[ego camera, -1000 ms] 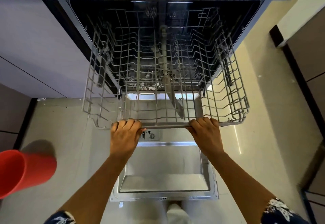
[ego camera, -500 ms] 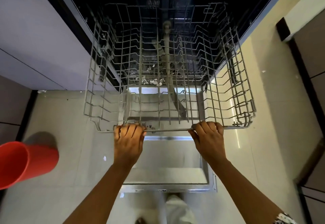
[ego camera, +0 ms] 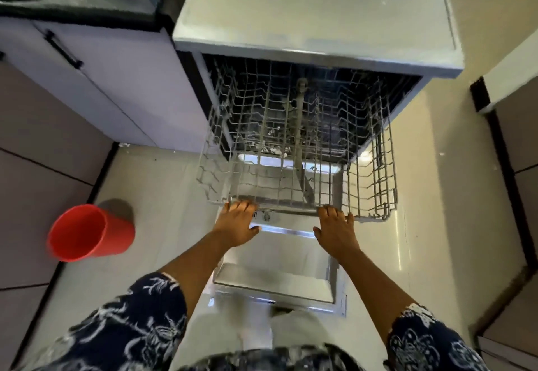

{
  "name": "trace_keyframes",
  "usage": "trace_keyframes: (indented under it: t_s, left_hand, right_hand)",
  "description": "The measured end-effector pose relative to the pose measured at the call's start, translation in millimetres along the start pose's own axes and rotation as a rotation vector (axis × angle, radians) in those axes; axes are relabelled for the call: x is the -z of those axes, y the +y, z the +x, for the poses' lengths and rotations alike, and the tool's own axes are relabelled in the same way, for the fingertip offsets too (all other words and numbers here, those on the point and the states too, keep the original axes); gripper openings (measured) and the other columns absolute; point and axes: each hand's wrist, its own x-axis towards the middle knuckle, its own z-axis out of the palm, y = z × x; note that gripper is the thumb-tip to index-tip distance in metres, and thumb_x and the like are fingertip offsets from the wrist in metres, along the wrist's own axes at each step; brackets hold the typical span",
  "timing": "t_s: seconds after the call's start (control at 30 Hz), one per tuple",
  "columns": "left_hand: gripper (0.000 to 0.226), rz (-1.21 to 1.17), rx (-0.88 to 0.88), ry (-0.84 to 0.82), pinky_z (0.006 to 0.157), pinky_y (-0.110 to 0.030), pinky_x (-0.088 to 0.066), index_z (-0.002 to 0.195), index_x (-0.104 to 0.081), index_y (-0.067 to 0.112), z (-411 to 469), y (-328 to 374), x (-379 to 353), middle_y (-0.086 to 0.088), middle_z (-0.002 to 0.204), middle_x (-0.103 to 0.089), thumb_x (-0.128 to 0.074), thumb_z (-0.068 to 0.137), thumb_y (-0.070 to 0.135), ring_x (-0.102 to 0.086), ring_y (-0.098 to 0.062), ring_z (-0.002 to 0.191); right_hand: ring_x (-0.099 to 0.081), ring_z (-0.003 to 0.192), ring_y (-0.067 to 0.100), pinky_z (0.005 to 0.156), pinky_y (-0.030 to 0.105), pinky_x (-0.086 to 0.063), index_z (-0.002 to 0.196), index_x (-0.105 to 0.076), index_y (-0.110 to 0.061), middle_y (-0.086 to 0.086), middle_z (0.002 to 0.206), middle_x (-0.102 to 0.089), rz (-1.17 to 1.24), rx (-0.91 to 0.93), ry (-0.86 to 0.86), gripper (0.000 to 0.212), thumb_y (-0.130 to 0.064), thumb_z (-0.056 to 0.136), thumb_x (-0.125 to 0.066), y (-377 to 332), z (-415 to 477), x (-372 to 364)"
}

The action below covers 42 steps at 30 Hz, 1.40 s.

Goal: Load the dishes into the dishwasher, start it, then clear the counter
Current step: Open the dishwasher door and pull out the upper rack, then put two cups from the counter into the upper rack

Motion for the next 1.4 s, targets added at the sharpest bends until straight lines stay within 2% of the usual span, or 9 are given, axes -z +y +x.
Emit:
trace_keyframes:
  t_s: [0.1,0.2,0.37,0.5,0.6,0.73,0.93,1.13,1.4]
  left_hand:
    - [0.069,-0.098,0.049,0.035,0.111,-0.034,-0.02,0.145,-0.032,0.027,-39.5,2.7,19.4,0.0,0.151,-0.033,-0.03,0.086,0.063,-0.031,-0.02,0.138]
    - [0.086,-0.327,0.156,0.229,0.107,-0.029,-0.027,0.137,-0.042,0.033,-66.5,-15.6,49.2,0.006,0.143,-0.044,-0.011,0.066,0.068,-0.042,-0.016,0.13]
    - [0.069,-0.537,0.274,0.607,0.094,-0.034,-0.042,0.119,-0.062,0.02,-67.3,-95.6,141.6,-0.005,0.121,-0.062,-0.029,0.072,0.06,-0.056,-0.027,0.112]
    - [0.06,-0.531,0.281,0.745,0.095,-0.036,-0.041,0.118,-0.061,0.018,-50.7,-207.0,217.6,-0.004,0.12,-0.061,-0.036,0.079,0.056,-0.055,-0.028,0.113]
    - [0.043,-0.465,0.275,0.745,0.099,-0.037,-0.038,0.13,-0.053,0.019,-34.1,-295.8,279.2,-0.002,0.134,-0.051,-0.054,0.091,0.037,-0.046,-0.025,0.124]
    - [0.058,-0.336,0.165,0.727,0.111,-0.035,-0.028,0.144,-0.038,0.019,-1.5,-380.1,344.8,-0.004,0.151,-0.033,-0.058,0.091,0.032,-0.03,-0.022,0.139]
    - [0.068,-0.022,0.079,0.52,0.117,-0.042,-0.011,0.151,-0.016,0.027,45.8,-432.4,367.5,0.002,0.159,-0.014,-0.046,0.093,0.046,-0.01,-0.019,0.147]
    - [0.062,-0.01,0.029,0.693,0.094,-0.046,-0.046,0.132,-0.05,0.024,59.3,-443.6,351.4,-0.003,0.134,-0.056,-0.039,0.079,0.053,-0.055,-0.025,0.122]
    - [0.04,0.114,0.063,0.81,0.069,-0.037,-0.042,0.087,-0.063,0.026,68.6,-441.4,385.3,0.004,0.088,-0.061,-0.035,0.083,0.055,-0.06,-0.022,0.081]
  right_hand:
    - [-0.042,0.128,0.027,0.102,0.043,-0.04,0.137,-0.04,-0.017,0.006,0.141,-0.041,0.075,0.022,0.004,0.048,-0.034,0.093,-0.047,-17.6,-15.8,24.2]
    - [-0.059,0.105,0.028,0.084,0.04,-0.05,0.113,-0.061,-0.016,0.006,0.113,-0.061,0.144,0.12,0.194,0.032,-0.027,0.085,-0.054,-47.7,-11.7,50.5]
    - [-0.066,0.08,0.028,0.064,0.034,-0.053,0.086,-0.069,-0.015,0.005,0.085,-0.068,0.202,0.288,0.478,0.021,-0.028,0.074,-0.058,-131.2,49.3,133.9]
    - [-0.065,0.081,0.028,0.068,0.03,-0.051,0.088,-0.068,-0.014,0.005,0.088,-0.068,0.292,0.374,0.634,0.03,-0.036,0.078,-0.049,-246.0,126.5,190.4]
    - [-0.066,0.086,0.03,0.073,0.034,-0.055,0.09,-0.069,-0.011,0.01,0.095,-0.068,0.356,0.375,0.672,0.035,-0.036,0.077,-0.048,-338.7,180.4,238.6]
    - [-0.064,0.101,0.035,0.085,0.048,-0.052,0.106,-0.067,-0.007,0.017,0.112,-0.065,0.292,0.305,0.694,0.04,-0.024,0.07,-0.069,-426.3,237.4,286.6]
    - [-0.022,0.142,0.021,0.115,0.048,-0.01,0.145,-0.03,-0.015,0.006,0.152,-0.029,0.109,0.162,0.53,0.058,-0.039,0.094,-0.045,-473.2,284.5,321.7]
    - [-0.045,0.131,0.021,0.106,0.048,-0.032,0.135,-0.048,-0.017,0.002,0.14,-0.05,0.072,0.159,0.569,0.056,-0.044,0.086,-0.043,-463.9,293.5,303.0]
    - [-0.063,0.096,0.018,0.08,0.037,-0.052,0.109,-0.065,-0.019,-0.002,0.106,-0.066,0.215,0.252,0.754,0.042,-0.045,0.087,-0.04,-455.6,304.2,320.1]
